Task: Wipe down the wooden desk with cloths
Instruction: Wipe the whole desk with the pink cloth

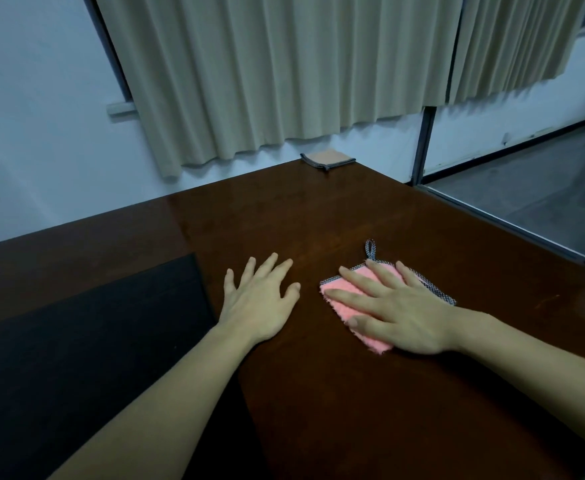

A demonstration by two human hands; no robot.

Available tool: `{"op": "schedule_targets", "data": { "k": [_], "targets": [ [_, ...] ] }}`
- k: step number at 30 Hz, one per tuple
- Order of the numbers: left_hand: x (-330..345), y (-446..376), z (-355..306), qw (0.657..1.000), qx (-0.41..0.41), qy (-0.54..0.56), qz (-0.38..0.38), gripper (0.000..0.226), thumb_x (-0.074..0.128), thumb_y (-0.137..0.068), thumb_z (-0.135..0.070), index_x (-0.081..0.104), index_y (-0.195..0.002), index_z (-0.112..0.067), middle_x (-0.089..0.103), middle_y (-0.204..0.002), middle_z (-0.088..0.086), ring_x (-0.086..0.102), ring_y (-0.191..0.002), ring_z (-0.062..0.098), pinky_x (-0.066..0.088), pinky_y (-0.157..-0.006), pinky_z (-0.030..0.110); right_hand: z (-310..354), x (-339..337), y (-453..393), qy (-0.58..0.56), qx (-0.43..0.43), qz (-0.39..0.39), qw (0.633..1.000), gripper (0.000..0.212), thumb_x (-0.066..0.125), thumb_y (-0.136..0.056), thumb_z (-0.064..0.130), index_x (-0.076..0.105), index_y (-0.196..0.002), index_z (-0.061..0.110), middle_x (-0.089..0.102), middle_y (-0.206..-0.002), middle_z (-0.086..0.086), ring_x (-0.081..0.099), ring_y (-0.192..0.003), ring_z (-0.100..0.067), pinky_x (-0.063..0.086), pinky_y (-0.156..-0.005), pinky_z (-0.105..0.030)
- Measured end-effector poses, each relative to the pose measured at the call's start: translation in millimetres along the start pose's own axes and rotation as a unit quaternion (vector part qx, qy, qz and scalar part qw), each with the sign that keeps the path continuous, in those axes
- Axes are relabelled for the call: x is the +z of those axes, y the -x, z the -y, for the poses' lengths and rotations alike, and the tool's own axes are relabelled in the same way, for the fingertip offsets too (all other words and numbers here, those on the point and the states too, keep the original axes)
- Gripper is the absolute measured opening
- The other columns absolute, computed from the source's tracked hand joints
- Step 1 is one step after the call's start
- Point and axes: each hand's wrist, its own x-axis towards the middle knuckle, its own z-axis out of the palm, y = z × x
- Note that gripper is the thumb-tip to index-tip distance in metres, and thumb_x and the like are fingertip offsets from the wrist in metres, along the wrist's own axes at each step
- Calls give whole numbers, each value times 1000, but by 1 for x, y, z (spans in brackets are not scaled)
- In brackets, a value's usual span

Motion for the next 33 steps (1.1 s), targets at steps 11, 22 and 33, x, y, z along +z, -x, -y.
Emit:
{"op": "schedule_targets", "data": {
  "k": [11,22,33],
  "targets": [
    [2,1,5,1000,7,-11,-2,58,23,-105,-59,14,-160,-44,1,-169,-15,-6,-156,17,-9,-124,52,-54,-42,-163,-16,102,-14,995,54,13,-102,67,-4,-152,61,-11,-169,12,-9,-155,-35,-8,-118,-67],
    [1,3,0,1000,2,-8,9,58,23,-104,-61,16,-159,-45,4,-169,-14,-3,-157,17,-7,-124,51,-28,-33,-117,-2,71,4,997,54,11,-103,65,-8,-154,58,-16,-168,11,-14,-155,-35,-8,-119,-67],
    [1,2,2,1000,-5,-24,6,59,23,-105,-61,16,-160,-43,5,-170,-12,0,-157,19,-4,-125,52,2,5,29,4,-27,5,1000,52,6,-94,72,-20,-139,73,-30,-160,23,-30,-149,-21,-19,-120,-56]
  ]
}}
